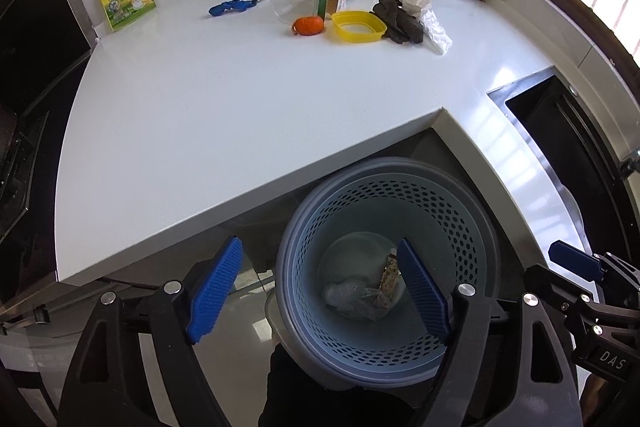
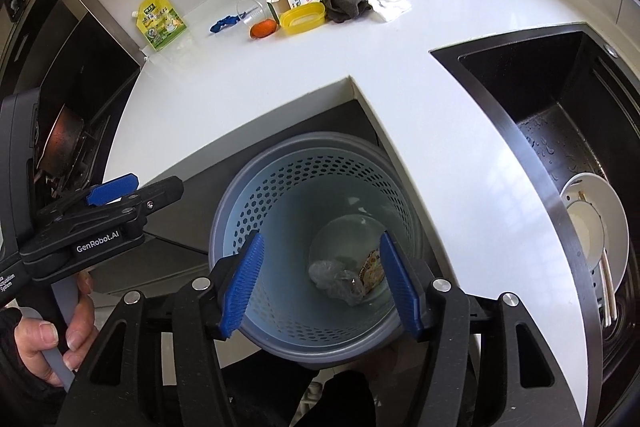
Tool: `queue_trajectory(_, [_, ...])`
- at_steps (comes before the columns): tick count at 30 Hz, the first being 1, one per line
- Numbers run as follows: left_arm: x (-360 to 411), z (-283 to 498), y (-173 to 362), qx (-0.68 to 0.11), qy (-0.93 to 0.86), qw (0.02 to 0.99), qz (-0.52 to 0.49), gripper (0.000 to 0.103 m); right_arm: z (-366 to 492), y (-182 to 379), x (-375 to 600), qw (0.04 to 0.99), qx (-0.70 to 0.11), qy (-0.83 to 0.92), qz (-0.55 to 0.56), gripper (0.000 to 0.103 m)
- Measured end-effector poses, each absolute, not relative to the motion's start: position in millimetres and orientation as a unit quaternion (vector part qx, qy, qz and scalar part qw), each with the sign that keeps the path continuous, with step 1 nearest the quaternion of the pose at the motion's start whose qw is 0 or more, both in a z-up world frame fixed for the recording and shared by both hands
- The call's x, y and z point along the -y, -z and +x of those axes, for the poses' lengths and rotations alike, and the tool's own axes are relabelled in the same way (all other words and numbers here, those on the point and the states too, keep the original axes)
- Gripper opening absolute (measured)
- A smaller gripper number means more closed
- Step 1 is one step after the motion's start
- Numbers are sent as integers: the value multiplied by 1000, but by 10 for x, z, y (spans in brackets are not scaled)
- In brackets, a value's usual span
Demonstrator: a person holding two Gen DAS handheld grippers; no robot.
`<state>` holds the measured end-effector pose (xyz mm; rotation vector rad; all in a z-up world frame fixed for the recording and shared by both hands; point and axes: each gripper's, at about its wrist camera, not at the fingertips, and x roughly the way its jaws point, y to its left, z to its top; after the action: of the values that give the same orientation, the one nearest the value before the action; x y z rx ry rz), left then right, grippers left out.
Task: Collect trash
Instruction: 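Move both tools back over the countertop toward the remaining trash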
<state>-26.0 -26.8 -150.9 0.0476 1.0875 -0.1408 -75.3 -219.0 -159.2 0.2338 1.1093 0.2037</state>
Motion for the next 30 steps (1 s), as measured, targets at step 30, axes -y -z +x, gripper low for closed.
queue_trajectory(30, [-639,2313,1367,-442,66,895,2,88,1324,1542,2544,884,-442,45,145,64])
